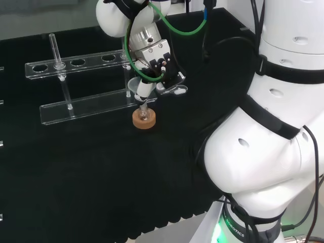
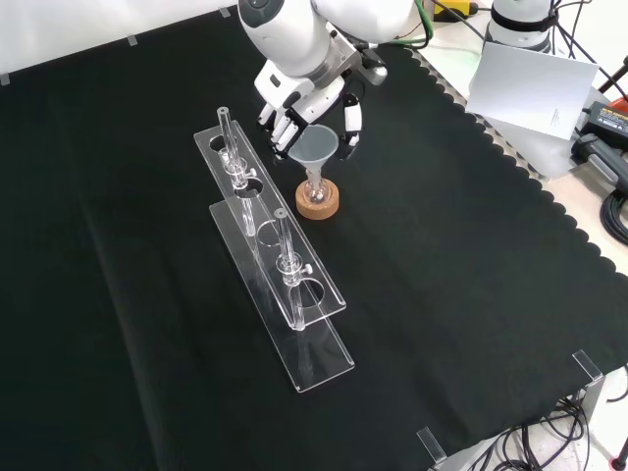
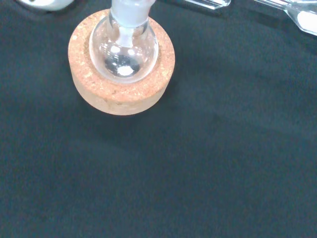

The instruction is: Place the funnel on the round-bottom flask.

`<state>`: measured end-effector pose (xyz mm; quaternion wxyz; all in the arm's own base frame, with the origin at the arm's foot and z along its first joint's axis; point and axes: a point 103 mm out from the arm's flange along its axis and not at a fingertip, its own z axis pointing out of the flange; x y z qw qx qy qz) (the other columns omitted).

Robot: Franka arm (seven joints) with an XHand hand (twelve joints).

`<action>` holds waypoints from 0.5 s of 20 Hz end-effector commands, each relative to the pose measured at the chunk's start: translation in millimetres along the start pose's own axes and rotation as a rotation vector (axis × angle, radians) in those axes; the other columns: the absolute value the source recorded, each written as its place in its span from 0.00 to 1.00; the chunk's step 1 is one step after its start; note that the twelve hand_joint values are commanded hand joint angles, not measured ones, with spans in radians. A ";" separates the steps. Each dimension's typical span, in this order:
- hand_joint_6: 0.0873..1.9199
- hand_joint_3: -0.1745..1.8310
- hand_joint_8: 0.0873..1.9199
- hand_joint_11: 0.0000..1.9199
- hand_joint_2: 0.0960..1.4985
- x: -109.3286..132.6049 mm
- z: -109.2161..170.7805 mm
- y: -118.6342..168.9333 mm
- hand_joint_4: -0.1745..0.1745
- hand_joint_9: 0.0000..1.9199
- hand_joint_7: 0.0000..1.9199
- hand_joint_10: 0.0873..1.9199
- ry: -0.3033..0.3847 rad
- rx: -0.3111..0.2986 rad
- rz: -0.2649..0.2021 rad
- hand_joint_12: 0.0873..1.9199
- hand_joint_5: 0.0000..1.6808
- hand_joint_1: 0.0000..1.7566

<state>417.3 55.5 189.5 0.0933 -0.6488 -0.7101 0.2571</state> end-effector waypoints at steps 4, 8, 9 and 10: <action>0.19 0.36 0.39 0.14 0.42 1.6 3.6 -3.8 0.29 0.33 0.15 0.32 -0.016 0.017 0.008 0.72 0.20 0.40; 0.11 0.35 0.38 0.12 0.41 2.5 3.0 -3.0 0.28 0.27 0.09 0.34 -0.016 0.005 0.010 0.73 0.17 0.40; 0.10 0.35 0.38 0.12 0.41 2.9 2.7 -2.5 0.28 0.27 0.08 0.34 -0.017 0.003 0.010 0.73 0.17 0.40; 0.08 0.35 0.38 0.12 0.41 3.3 2.4 -2.0 0.28 0.26 0.08 0.35 -0.020 0.002 0.009 0.73 0.17 0.39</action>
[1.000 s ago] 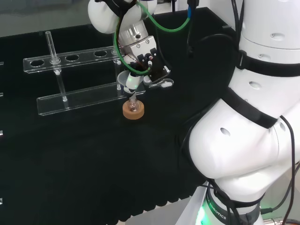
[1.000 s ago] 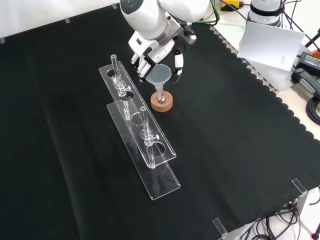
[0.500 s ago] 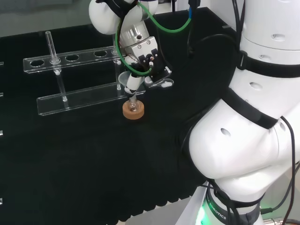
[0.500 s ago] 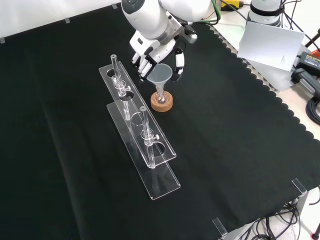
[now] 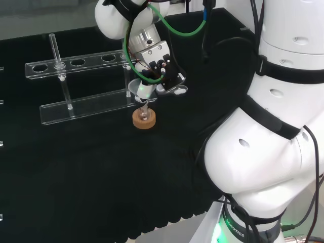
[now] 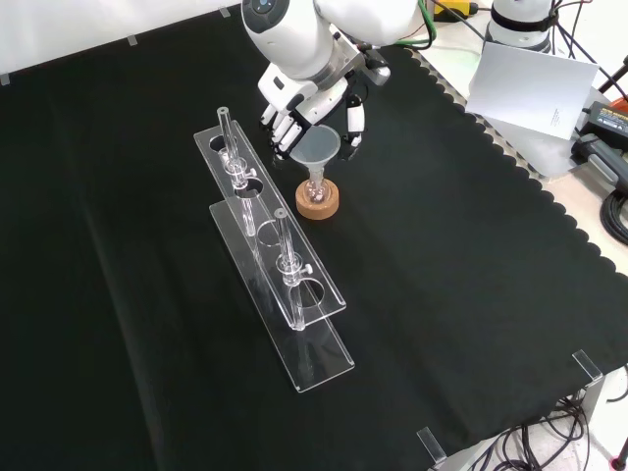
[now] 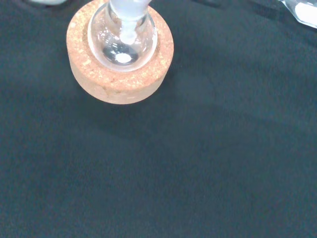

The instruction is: Place the funnel on the round-bottom flask.

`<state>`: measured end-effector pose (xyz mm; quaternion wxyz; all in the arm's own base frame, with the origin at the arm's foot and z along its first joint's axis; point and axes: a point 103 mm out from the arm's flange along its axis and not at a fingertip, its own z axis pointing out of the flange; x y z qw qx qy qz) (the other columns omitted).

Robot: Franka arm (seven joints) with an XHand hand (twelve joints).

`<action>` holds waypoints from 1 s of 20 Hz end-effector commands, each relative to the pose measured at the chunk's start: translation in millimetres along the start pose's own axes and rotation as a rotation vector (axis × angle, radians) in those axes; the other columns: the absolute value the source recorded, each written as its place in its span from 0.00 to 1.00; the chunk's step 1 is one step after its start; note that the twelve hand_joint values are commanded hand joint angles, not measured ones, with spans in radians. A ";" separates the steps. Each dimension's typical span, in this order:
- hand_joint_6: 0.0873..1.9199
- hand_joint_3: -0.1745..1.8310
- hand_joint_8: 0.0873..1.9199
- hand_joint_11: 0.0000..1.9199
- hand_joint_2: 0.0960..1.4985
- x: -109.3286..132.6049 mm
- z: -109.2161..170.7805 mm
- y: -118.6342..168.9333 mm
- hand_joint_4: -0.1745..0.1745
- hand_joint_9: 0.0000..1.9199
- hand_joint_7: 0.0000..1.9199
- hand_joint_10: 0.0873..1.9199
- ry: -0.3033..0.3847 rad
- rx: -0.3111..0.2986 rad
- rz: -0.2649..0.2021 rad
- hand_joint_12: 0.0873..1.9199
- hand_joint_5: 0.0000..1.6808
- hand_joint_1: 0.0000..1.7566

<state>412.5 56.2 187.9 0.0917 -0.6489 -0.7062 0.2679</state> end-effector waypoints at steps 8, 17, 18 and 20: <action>0.01 0.34 0.37 0.09 0.41 4.1 -2.8 1.3 0.27 0.19 0.04 0.36 0.005 -0.041 -0.013 0.74 0.16 0.38; 0.00 0.23 0.14 0.02 0.41 -2.2 -21.2 -19.4 0.29 0.02 0.00 0.42 0.068 -0.172 -0.033 0.78 0.06 0.29; 0.00 0.22 0.16 0.01 0.42 -5.5 -22.8 -22.1 0.29 0.03 0.00 0.42 0.075 -0.190 -0.032 0.78 0.06 0.28; 0.00 0.21 0.23 0.02 0.43 -15.9 -23.7 -26.8 0.28 0.07 0.00 0.41 0.110 -0.204 -0.029 0.78 0.08 0.28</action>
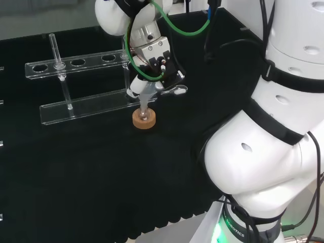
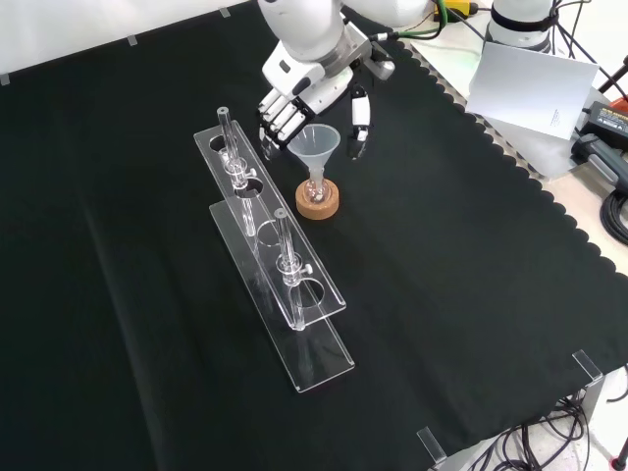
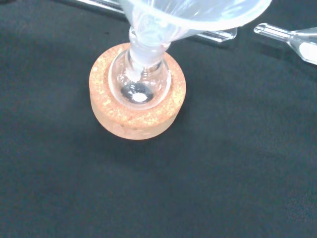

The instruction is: Place the funnel on the round-bottom flask.

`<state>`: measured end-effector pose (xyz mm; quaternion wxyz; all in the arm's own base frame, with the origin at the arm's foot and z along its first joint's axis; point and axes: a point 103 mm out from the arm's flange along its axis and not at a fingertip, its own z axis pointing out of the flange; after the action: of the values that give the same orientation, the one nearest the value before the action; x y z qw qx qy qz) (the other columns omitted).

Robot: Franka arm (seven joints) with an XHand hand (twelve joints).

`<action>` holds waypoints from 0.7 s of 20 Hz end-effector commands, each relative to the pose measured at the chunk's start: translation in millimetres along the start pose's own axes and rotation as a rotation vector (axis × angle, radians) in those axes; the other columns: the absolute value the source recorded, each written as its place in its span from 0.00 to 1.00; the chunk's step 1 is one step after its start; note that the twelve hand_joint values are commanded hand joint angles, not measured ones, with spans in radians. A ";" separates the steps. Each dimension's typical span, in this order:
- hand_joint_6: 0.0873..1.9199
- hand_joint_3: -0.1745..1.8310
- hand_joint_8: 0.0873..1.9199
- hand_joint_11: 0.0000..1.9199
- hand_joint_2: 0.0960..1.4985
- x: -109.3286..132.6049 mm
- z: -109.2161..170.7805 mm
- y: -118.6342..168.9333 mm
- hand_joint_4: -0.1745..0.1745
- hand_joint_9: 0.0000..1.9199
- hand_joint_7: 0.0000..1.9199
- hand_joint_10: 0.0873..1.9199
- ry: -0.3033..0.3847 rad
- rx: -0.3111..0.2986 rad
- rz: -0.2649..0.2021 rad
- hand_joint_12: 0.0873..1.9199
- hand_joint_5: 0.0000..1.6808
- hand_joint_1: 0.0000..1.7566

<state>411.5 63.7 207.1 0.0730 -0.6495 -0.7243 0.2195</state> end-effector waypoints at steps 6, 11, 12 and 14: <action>0.00 0.19 0.33 0.03 0.44 -52.0 -9.2 -29.5 0.27 0.12 0.00 0.39 0.117 -0.130 0.023 0.77 0.10 0.28; 0.00 0.19 0.34 0.03 0.44 -85.5 -6.5 -37.7 0.27 0.12 0.00 0.38 0.158 -0.148 0.048 0.77 0.11 0.28; 0.00 0.19 0.34 0.03 0.44 -90.7 -5.4 -37.7 0.27 0.12 0.00 0.39 0.162 -0.149 0.051 0.77 0.11 0.28; 0.00 0.19 0.35 0.04 0.44 -100.3 -3.9 -36.0 0.28 0.13 0.00 0.39 0.173 -0.152 0.052 0.77 0.11 0.28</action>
<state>393.8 -18.9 243.5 0.0759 -0.6835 -0.7160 0.1196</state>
